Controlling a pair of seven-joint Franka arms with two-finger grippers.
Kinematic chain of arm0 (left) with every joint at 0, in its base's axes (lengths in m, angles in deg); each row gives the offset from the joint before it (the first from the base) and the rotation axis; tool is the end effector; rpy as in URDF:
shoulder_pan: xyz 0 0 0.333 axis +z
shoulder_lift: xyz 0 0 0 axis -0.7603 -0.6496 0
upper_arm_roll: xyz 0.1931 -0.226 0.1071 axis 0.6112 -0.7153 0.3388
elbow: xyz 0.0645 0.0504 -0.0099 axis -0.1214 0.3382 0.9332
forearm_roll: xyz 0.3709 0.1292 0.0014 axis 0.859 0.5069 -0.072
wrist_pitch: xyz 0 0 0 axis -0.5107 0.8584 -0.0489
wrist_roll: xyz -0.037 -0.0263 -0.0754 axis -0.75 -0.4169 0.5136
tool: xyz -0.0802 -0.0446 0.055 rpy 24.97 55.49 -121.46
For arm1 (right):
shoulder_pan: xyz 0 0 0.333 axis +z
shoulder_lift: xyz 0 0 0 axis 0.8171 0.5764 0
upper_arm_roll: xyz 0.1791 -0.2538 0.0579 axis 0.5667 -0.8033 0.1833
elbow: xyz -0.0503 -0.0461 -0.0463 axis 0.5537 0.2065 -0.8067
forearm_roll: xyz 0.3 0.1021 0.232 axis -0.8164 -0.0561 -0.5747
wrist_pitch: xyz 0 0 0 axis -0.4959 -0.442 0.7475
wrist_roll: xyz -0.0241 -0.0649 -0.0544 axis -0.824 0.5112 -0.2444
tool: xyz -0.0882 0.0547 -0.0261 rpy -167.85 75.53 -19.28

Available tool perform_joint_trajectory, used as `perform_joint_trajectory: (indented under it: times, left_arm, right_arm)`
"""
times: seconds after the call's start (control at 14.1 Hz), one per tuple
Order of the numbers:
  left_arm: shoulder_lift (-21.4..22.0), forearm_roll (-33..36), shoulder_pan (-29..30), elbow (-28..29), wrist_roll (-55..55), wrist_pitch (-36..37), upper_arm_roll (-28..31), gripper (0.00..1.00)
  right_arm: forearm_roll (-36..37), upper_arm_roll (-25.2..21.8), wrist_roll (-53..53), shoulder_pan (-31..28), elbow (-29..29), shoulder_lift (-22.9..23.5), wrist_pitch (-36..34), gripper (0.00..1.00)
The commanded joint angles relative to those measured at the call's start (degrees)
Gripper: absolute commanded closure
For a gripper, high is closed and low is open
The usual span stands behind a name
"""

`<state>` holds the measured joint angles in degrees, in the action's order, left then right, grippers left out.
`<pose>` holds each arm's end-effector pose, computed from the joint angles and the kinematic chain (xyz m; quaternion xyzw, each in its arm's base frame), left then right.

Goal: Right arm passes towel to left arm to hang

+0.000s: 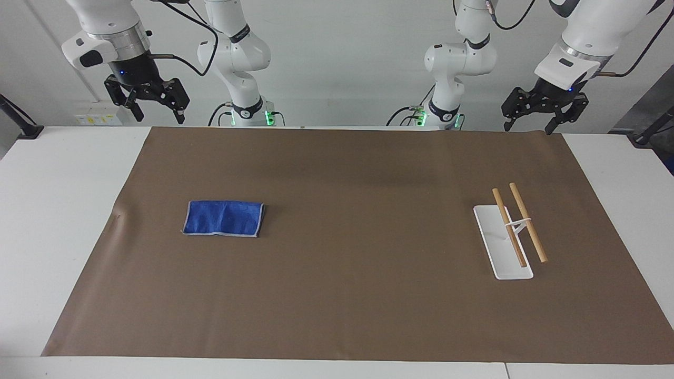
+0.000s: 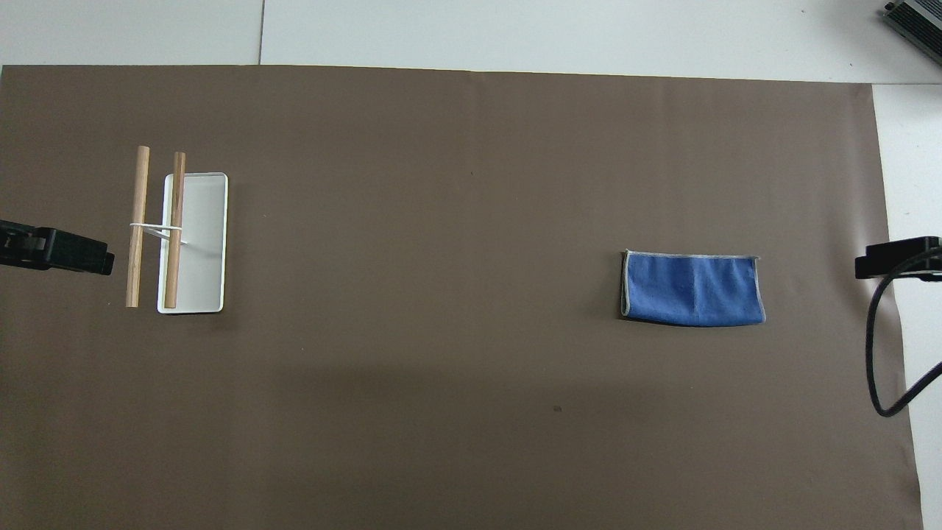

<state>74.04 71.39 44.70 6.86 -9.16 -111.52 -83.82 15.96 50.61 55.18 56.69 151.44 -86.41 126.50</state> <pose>0.5208 -0.0561 0.6614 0.9964 -0.0850 -0.0034 0.0058 0.5121 -0.0295 0.6620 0.9991 -0.0379 0.0187 0.0095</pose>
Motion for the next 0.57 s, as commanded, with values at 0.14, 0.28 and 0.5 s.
perform_joint_trajectory:
  times: [0.14,0.28,0.5]
  left_arm:
    - [2.74,0.05,0.39,3.71,0.02,-1.42,-0.09,0.00]
    - [2.92,0.05,0.39,4.15,-0.07,-1.51,-0.09,0.00]
    - [2.92,0.05,0.39,4.15,0.02,-1.42,-0.09,0.00]
  right_arm:
    - [-0.39,0.23,0.91,-0.48,1.07,0.82,3.40,0.00]
    - [-0.39,0.23,1.08,-0.66,1.16,1.09,3.49,0.00]
    - [-0.39,0.23,1.78,-0.66,1.69,1.35,5.33,0.00]
